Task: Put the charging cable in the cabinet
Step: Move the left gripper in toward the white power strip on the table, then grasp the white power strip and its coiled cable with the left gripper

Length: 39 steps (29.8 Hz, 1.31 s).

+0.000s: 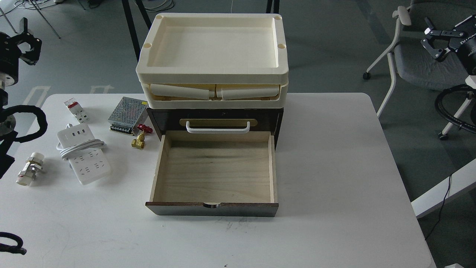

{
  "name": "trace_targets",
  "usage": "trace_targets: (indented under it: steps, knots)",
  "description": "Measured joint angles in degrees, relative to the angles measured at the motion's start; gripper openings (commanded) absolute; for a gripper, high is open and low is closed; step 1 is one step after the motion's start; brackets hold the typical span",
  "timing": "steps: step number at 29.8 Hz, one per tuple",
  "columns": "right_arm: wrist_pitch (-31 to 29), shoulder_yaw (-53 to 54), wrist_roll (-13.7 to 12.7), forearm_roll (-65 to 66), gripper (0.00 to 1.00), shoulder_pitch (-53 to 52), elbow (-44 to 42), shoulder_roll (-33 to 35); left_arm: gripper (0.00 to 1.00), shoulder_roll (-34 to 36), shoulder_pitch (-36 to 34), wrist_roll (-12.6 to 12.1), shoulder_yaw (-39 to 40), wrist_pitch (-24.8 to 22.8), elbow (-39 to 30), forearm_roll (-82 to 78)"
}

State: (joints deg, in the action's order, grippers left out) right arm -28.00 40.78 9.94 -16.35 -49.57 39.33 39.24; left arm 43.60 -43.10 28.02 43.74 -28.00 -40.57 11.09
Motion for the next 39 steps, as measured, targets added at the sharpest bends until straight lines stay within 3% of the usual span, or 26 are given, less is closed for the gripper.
trace_targets:
  steps: [3, 8, 14, 19, 23, 27, 32, 39]
  knots:
    - [0.0, 0.0, 0.0, 0.0, 1.0, 0.0, -0.1, 0.0, 1.0, 12.3, 0.9, 0.0, 0.4, 0.0, -13.3, -4.5]
    - [0.0, 0.0, 0.0, 0.0, 1.0, 1.1, -0.2, 0.1, 0.99, 27.9, 1.0, 0.0, 3.0, 0.0, -28.7, -25.5]
    - [0.0, -0.1, 0.0, 0.0, 1.0, 1.7, -1.9, 0.1, 0.97, 35.9, 1.1, 0.0, 4.6, 0.0, -44.2, -61.5]
    - [0.0, -0.1, 0.0, 0.0, 1.0, 3.2, -3.0, 0.1, 0.97, 38.2, 1.2, 0.0, -2.8, 0.0, -52.7, -92.1]
    - [0.0, 0.0, 0.0, 0.0, 1.0, 4.8, -3.6, 0.1, 0.97, 35.3, 0.9, 0.0, -12.4, 0.0, -48.2, -115.5]
    - [0.0, 0.0, 0.0, 0.0, 1.0, 5.9, -4.4, 0.1, 0.97, 26.3, 0.3, 0.0, -16.0, 0.0, -37.1, -132.9]
    - [0.0, 0.0, 0.0, 0.0, 1.0, 6.8, -4.9, 0.1, 0.97, 15.7, -1.3, 0.0, -16.8, 0.0, -24.4, -136.0]
    - [0.0, 0.0, 0.0, 0.0, 1.0, 7.1, -4.9, 0.8, 0.95, 8.1, -2.8, 0.0, -22.4, 0.0, -14.6, -136.1]
